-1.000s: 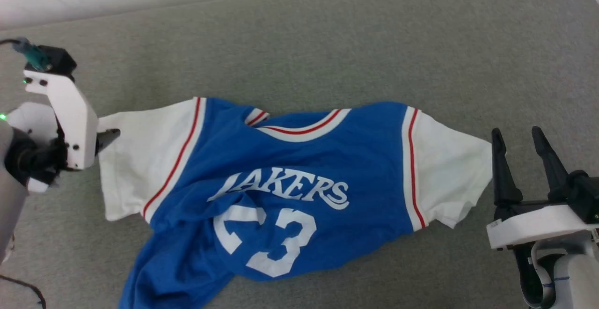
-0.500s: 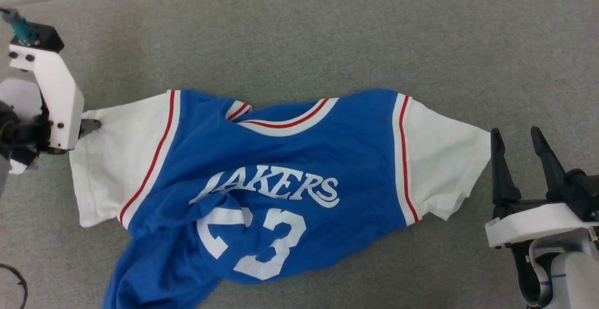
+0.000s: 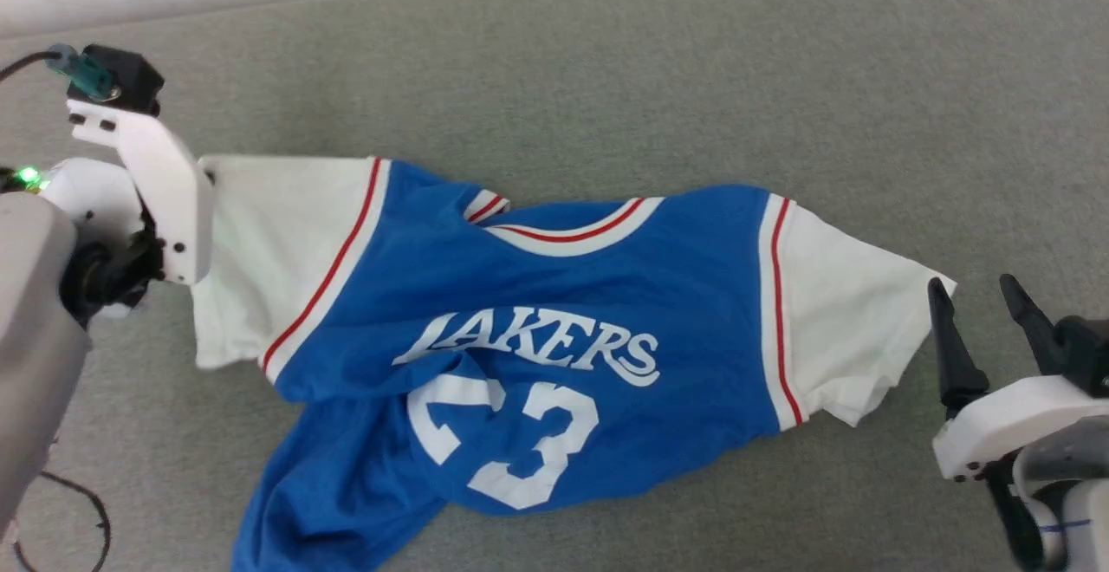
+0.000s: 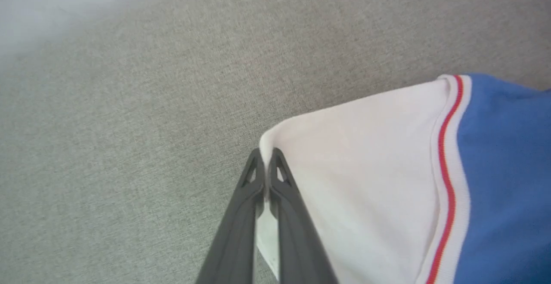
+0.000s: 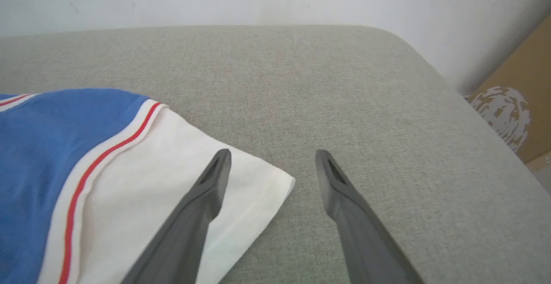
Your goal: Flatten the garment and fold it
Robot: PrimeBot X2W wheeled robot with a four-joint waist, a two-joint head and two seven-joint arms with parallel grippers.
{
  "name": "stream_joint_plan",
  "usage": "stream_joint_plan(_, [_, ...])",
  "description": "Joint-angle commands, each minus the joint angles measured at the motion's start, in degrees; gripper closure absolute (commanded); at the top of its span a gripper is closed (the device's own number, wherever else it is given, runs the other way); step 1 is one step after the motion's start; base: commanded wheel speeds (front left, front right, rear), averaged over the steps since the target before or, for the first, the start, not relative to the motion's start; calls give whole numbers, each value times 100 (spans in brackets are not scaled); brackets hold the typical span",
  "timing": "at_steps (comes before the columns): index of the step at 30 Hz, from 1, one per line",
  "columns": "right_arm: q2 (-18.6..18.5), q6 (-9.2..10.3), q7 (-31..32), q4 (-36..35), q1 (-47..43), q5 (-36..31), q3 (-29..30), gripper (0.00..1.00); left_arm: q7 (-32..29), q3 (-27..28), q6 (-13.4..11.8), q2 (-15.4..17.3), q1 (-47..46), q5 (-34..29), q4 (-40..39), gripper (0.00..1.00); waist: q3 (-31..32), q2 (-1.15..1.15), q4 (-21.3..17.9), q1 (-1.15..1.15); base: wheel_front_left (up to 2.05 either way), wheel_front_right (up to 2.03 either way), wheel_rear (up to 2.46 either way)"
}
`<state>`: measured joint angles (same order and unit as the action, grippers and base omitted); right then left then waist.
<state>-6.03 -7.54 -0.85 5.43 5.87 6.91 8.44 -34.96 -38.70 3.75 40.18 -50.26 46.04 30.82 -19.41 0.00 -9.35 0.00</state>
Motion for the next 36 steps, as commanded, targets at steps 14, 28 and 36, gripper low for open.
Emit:
stream_joint_plan(14, [-1685,5,4098,-299,261,1560,-82,0,1462,97,-883,181,1084,-556,-2239,100,594,0,1111,0,0,0,0])
stream_joint_plan(28, [-1927,5,5389,489,771,1173,-196,0,1594,8,-1553,286,1812,-744,-4090,100,220,0,1609,0,0,0,0])
stream_joint_plan(36, [-1899,5,5200,869,646,1197,-569,100,1636,-35,-1590,280,1921,-728,-4089,100,298,0,1623,0,0,0,0])
